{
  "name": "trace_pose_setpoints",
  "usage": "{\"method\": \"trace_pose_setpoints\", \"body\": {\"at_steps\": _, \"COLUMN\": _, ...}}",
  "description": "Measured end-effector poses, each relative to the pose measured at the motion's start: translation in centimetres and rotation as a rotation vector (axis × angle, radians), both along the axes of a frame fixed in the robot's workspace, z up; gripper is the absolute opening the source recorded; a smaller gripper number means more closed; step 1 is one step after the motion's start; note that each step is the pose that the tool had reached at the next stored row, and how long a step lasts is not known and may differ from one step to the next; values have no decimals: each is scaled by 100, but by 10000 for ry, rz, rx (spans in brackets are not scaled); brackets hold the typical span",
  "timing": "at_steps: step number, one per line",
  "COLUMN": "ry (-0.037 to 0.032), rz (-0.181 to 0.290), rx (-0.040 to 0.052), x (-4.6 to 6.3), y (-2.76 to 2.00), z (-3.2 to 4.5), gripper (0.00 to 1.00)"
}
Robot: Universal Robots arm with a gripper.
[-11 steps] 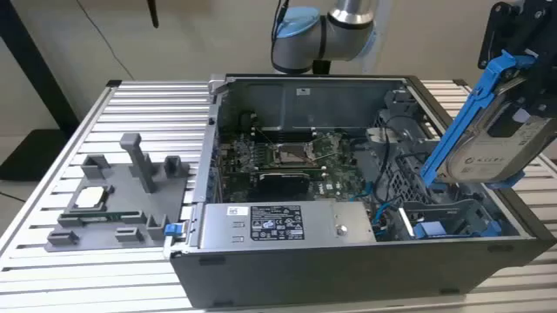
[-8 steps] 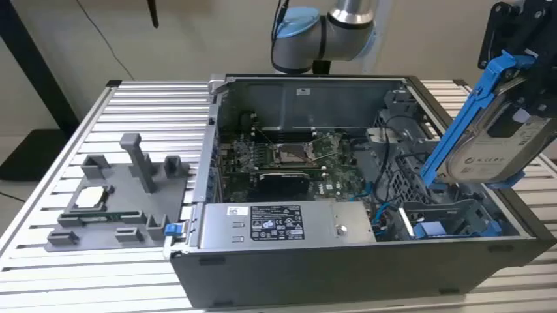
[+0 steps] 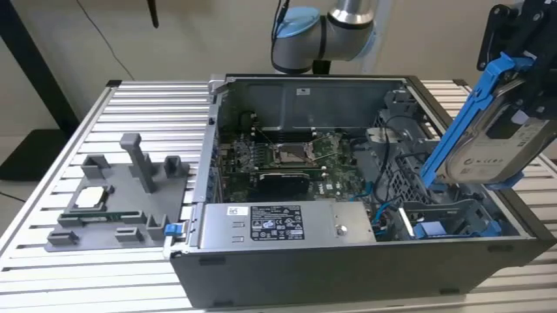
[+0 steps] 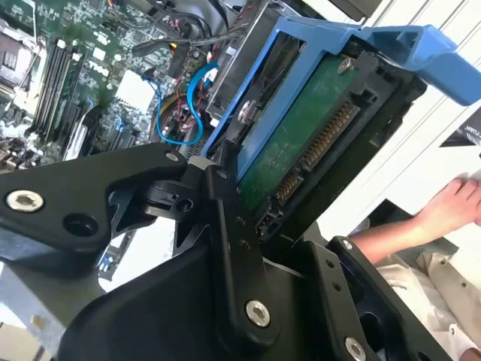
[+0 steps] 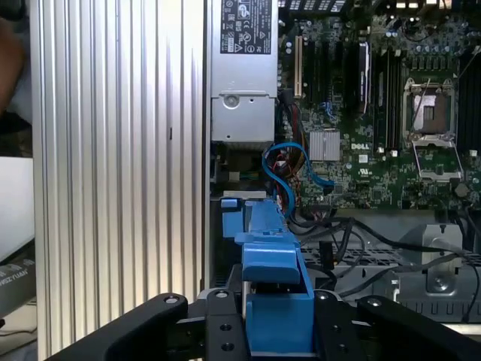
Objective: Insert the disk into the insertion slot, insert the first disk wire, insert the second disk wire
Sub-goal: 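Insert the disk into the insertion slot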
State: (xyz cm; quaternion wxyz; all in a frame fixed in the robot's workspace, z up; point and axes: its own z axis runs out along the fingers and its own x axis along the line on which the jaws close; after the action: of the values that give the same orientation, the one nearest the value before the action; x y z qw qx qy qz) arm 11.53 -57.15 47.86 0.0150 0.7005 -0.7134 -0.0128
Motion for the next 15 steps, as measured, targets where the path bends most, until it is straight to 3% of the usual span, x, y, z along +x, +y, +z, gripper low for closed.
{"method": "trace_pose_setpoints", "body": {"at_steps": 15, "ry": 0, "rz": 1, "rx": 5, "x": 0, "y": 0, "z": -31, "gripper": 0}}
